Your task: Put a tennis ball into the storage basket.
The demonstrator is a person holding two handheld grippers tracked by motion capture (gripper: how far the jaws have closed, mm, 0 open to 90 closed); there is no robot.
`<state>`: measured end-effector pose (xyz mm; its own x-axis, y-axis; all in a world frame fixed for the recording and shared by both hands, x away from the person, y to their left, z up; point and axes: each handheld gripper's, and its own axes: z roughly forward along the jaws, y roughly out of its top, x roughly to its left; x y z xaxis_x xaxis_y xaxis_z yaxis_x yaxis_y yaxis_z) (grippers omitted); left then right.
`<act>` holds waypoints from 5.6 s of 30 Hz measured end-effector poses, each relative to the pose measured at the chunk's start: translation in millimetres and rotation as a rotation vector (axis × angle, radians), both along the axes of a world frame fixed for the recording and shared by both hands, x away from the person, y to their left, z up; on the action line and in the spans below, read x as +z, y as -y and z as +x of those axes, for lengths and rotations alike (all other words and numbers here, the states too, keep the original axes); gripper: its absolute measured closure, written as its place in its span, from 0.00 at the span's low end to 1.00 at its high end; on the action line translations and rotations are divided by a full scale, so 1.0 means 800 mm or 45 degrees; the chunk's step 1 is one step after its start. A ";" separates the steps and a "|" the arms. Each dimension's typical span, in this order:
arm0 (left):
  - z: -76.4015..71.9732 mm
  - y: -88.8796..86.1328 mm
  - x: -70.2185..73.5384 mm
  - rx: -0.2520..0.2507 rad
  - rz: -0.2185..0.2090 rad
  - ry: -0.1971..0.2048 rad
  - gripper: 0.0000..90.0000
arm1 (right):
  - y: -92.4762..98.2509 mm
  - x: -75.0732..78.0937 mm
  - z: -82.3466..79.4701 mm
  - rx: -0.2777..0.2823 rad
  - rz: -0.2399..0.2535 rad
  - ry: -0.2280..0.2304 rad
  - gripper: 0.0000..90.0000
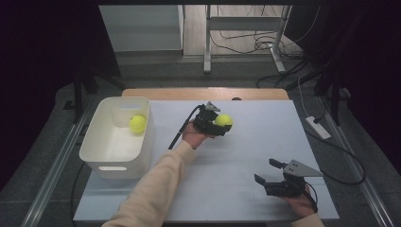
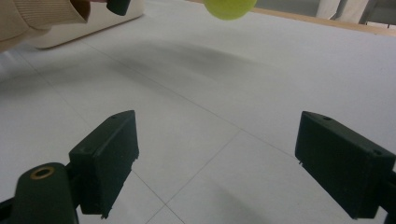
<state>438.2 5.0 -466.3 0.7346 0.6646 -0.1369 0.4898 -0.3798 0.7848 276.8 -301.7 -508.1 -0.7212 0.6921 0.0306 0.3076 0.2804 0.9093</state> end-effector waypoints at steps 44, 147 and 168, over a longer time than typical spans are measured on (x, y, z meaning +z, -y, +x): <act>-0.048 -0.041 0.037 0.002 -0.042 0.104 0.31 | -0.001 0.001 -0.001 -0.011 -0.003 0.009 0.15; -0.116 -0.154 0.134 0.150 -0.231 0.346 0.31 | 0.000 0.002 -0.001 -0.037 0.002 0.015 0.15; -0.122 -0.178 0.140 0.203 -0.230 0.366 0.31 | 0.000 0.002 -0.001 -0.036 -0.002 0.015 0.15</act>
<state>340.4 147.8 -354.4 0.6495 0.7575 -0.0656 0.2813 -0.1592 0.9463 275.8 -301.6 -506.6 -0.7015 0.7123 0.0212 0.3049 0.2732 0.9124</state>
